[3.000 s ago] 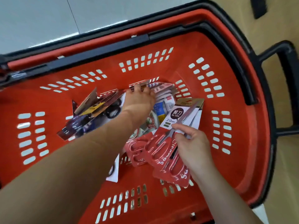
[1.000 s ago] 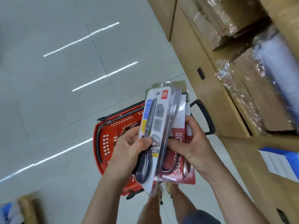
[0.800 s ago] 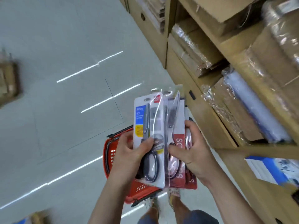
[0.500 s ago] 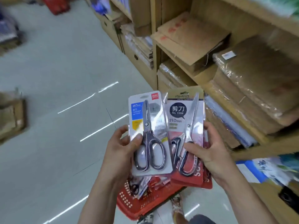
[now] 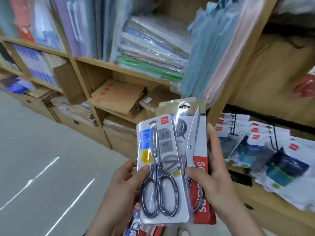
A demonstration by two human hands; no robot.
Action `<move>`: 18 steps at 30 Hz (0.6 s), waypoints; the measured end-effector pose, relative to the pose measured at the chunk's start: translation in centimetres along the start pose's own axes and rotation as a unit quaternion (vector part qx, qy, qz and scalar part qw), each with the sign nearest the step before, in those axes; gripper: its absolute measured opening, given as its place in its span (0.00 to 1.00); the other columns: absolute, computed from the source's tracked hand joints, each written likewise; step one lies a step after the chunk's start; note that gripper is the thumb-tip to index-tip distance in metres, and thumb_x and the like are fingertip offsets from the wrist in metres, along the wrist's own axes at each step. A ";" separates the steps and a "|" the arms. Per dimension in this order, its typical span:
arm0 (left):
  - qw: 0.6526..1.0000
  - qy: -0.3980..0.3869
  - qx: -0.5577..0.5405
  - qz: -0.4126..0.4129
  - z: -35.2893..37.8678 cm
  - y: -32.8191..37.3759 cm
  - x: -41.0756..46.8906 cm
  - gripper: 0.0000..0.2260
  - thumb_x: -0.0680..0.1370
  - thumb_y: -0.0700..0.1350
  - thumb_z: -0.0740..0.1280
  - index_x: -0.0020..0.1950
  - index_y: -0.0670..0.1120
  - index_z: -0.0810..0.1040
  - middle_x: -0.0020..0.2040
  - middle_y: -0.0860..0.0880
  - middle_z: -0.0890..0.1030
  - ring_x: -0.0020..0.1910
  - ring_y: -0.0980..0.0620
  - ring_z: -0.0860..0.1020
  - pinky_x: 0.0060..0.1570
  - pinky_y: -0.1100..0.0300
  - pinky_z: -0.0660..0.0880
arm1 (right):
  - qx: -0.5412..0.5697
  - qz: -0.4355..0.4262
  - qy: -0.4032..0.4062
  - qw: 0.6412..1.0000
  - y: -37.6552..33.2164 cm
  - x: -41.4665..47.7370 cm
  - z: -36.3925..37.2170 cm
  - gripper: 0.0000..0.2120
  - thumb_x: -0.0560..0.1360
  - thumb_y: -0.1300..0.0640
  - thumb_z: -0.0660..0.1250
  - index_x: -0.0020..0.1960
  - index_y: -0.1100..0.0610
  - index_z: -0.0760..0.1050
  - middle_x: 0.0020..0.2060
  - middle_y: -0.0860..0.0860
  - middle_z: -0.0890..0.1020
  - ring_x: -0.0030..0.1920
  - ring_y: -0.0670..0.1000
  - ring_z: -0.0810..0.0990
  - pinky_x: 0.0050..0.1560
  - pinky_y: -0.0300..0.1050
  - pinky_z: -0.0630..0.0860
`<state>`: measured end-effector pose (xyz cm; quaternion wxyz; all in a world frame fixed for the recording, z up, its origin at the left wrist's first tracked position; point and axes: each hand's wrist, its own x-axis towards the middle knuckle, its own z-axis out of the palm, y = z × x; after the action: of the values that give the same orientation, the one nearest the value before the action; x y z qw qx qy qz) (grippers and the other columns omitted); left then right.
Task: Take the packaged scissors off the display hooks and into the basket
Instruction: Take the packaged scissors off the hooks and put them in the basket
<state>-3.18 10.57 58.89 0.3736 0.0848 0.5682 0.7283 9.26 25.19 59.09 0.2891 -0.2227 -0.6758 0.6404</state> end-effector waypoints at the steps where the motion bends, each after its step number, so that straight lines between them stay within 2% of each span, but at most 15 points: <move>1: 1.000 -0.019 0.008 -0.001 0.7 -0.1 0.0 0.10 0.69 0.42 0.71 0.49 0.42 0.84 0.50 0.33 0.84 0.45 0.37 0.82 0.52 0.38 0.78 | -0.005 -0.001 0.013 1.000 -0.2 -0.6 -0.9 0.43 0.67 0.58 0.72 0.70 0.25 0.59 0.72 0.39 0.71 0.70 0.49 0.72 0.70 0.60 0.69; 3: 0.998 -0.053 0.021 -0.002 2.6 -0.5 0.1 0.10 0.68 0.39 0.75 0.49 0.42 0.84 0.48 0.35 0.85 0.43 0.39 0.84 0.45 0.46 0.81 | -0.029 -0.005 0.047 0.998 -0.9 -1.9 -2.5 0.37 0.67 0.57 0.71 0.66 0.24 0.66 0.70 0.32 0.70 0.72 0.41 0.68 0.73 0.56 0.66; 5: 0.996 -0.077 0.034 0.000 5.5 -1.0 0.1 0.13 0.67 0.39 0.77 0.50 0.42 0.84 0.47 0.36 0.85 0.43 0.40 0.84 0.49 0.46 0.80 | -0.049 -0.002 0.106 0.993 -1.7 -3.7 -5.0 0.31 0.67 0.55 0.71 0.61 0.25 0.72 0.66 0.27 0.72 0.70 0.33 0.67 0.74 0.51 0.64; 7: 0.994 -0.092 0.054 0.022 8.4 -1.5 -0.2 0.09 0.69 0.43 0.76 0.47 0.45 0.84 0.47 0.37 0.85 0.44 0.40 0.83 0.53 0.44 0.76 | -0.047 0.006 0.159 0.986 -2.3 -5.5 -7.7 0.26 0.69 0.56 0.73 0.58 0.29 0.76 0.63 0.29 0.76 0.69 0.37 0.70 0.73 0.53 0.65; 8: 0.992 -0.102 0.059 0.036 9.9 -1.9 -0.4 0.07 0.69 0.43 0.76 0.45 0.47 0.84 0.45 0.39 0.85 0.43 0.41 0.82 0.52 0.45 0.75 | -0.049 0.007 0.186 0.981 -2.5 -6.3 -9.2 0.23 0.70 0.56 0.73 0.57 0.31 0.78 0.61 0.30 0.78 0.67 0.37 0.72 0.72 0.52 0.67; 10: 0.990 -0.116 0.067 0.054 12.8 -2.7 -0.8 0.07 0.68 0.43 0.77 0.44 0.50 0.83 0.41 0.42 0.85 0.38 0.45 0.79 0.43 0.51 0.73 | -0.050 0.011 0.230 0.972 -2.6 -7.9 -12.3 0.17 0.69 0.55 0.74 0.51 0.34 0.82 0.55 0.32 0.81 0.59 0.42 0.79 0.63 0.44 0.72; 12: 0.987 -0.127 0.071 0.063 15.6 -3.6 -1.0 0.10 0.66 0.43 0.78 0.43 0.55 0.84 0.40 0.45 0.86 0.33 0.49 0.80 0.38 0.56 0.72 | -0.052 0.010 0.262 0.964 -2.8 -9.2 -15.4 0.18 0.72 0.63 0.75 0.45 0.38 0.84 0.47 0.35 0.84 0.46 0.55 0.80 0.47 0.36 0.75; 13: 0.985 -0.137 0.081 0.070 17.1 -4.1 -1.1 0.10 0.66 0.44 0.78 0.42 0.57 0.84 0.40 0.46 0.86 0.33 0.50 0.81 0.37 0.56 0.74 | -0.052 0.008 0.275 0.960 -2.7 -9.9 -17.0 0.20 0.72 0.67 0.74 0.43 0.39 0.84 0.43 0.36 0.85 0.41 0.56 0.79 0.42 0.33 0.75; 14: 0.980 -0.153 0.093 0.084 18.9 -4.6 -1.3 0.10 0.66 0.45 0.77 0.42 0.58 0.84 0.41 0.46 0.87 0.35 0.49 0.82 0.37 0.56 0.76 | -0.050 0.007 0.285 0.957 -3.0 -10.5 -18.5 0.21 0.71 0.68 0.74 0.42 0.40 0.85 0.42 0.38 0.85 0.36 0.52 0.80 0.39 0.31 0.75; 15: 0.974 -0.171 0.110 0.100 20.6 -5.2 -1.3 0.10 0.68 0.44 0.77 0.44 0.58 0.84 0.42 0.45 0.87 0.38 0.47 0.83 0.38 0.55 0.77 | -0.048 0.002 0.290 0.956 -3.2 -11.1 -20.0 0.18 0.70 0.66 0.75 0.42 0.41 0.85 0.41 0.42 0.85 0.35 0.47 0.80 0.38 0.31 0.75; 16: 0.969 -0.188 0.118 0.112 22.5 -6.0 -1.4 0.10 0.71 0.42 0.75 0.47 0.57 0.84 0.42 0.44 0.87 0.38 0.48 0.83 0.39 0.55 0.78 | -0.042 0.000 0.294 0.955 -3.4 -11.6 -21.5 0.13 0.68 0.60 0.79 0.42 0.42 0.85 0.42 0.45 0.85 0.35 0.46 0.80 0.39 0.33 0.75; 17: 0.964 -0.204 0.123 0.121 24.5 -6.8 -1.4 0.12 0.74 0.37 0.72 0.50 0.54 0.83 0.41 0.43 0.87 0.37 0.51 0.83 0.39 0.57 0.78 | -0.032 0.008 0.298 0.954 -3.5 -12.1 -23.1 0.12 0.62 0.50 0.83 0.44 0.43 0.85 0.43 0.47 0.85 0.37 0.46 0.80 0.41 0.35 0.76; 18: 0.957 -0.223 0.131 0.127 26.5 -7.6 -1.5 0.16 0.76 0.33 0.69 0.55 0.53 0.82 0.39 0.43 0.86 0.36 0.53 0.82 0.39 0.58 0.78 | -0.027 0.012 0.300 0.953 -3.4 -12.6 -24.7 0.22 0.54 0.39 0.83 0.45 0.44 0.85 0.44 0.49 0.85 0.38 0.47 0.81 0.43 0.36 0.76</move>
<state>15.83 30.42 61.54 0.3805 0.3651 0.5457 0.6513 35.45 34.67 61.48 0.4647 -0.4206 -0.5722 0.5289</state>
